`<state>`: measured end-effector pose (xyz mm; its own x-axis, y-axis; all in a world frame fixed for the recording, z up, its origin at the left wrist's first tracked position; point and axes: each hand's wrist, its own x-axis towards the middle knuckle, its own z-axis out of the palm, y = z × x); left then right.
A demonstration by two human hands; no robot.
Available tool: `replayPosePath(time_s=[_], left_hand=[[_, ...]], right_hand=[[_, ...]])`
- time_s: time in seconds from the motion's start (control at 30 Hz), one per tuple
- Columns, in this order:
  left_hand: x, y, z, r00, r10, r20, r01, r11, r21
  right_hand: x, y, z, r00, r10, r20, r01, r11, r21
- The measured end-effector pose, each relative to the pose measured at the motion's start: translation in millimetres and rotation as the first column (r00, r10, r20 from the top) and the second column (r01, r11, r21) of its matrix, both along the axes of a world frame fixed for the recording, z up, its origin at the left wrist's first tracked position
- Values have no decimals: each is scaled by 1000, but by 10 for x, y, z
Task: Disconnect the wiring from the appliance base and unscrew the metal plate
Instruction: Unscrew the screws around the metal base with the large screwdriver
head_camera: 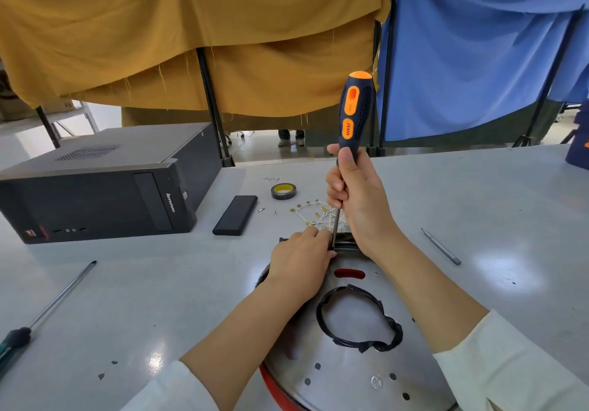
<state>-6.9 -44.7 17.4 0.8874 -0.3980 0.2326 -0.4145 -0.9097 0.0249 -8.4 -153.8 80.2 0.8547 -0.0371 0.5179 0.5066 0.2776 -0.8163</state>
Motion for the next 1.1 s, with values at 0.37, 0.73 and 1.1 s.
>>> replayPosePath(time_s=[0.37,0.73,1.1], left_hand=[[-1,-30,-65,994,-25,103,10,990,141],[0,-36,-82,992,-35,124,17,990,140],[22,-40,-100,991,-30,129,16,994,107]], right_hand=[[-120,103,-2,960,-261,104,257,965,49],[-244,-246,316,841,-361,402,540,532,-652],[-259,-647,864,929,-368,37,257,570,-780]])
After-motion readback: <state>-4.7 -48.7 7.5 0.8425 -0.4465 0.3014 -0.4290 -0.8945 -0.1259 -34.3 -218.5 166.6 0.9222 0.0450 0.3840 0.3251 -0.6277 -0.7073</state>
